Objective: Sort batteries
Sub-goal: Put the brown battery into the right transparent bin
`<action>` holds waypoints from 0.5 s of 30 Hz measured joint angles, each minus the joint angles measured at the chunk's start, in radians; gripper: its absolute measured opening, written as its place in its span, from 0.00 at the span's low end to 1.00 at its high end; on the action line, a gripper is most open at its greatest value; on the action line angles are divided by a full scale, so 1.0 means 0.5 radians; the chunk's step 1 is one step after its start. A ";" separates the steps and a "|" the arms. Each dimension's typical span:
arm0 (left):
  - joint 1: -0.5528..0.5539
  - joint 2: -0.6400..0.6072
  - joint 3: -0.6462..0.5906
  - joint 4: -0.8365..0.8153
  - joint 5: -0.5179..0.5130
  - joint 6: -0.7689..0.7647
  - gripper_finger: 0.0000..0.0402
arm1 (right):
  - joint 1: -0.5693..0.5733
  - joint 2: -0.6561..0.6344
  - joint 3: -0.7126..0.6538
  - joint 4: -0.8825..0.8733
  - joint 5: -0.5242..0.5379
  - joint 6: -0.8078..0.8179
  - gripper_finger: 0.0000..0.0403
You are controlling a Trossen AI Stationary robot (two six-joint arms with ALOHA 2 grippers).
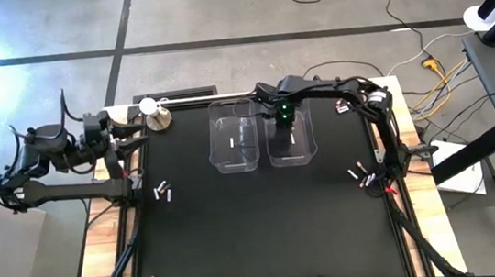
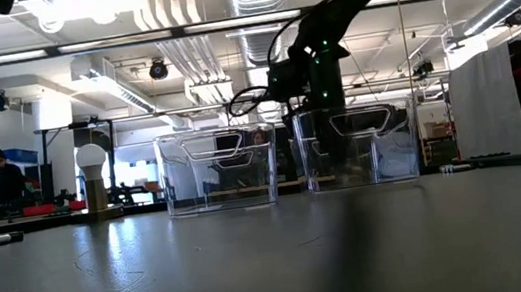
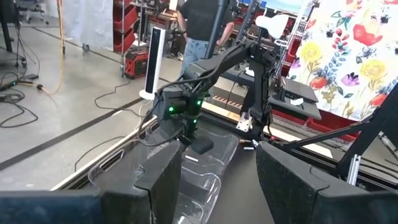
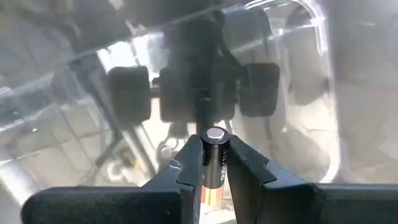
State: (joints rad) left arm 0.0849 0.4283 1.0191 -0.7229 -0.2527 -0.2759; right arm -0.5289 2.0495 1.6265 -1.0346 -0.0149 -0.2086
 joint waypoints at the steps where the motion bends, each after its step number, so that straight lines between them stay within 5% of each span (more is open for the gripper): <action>1: 0.000 -0.003 0.000 0.000 0.000 0.006 0.46 | 0.000 0.012 -0.009 0.001 0.016 -0.019 0.11; 15: 0.001 -0.023 0.000 0.001 0.000 -0.001 0.46 | -0.002 0.068 -0.021 0.058 0.049 0.066 0.25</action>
State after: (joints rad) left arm 0.0853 0.4168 1.0191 -0.7224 -0.2527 -0.2765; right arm -0.5301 2.0835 1.6157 -1.0058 0.0098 -0.1757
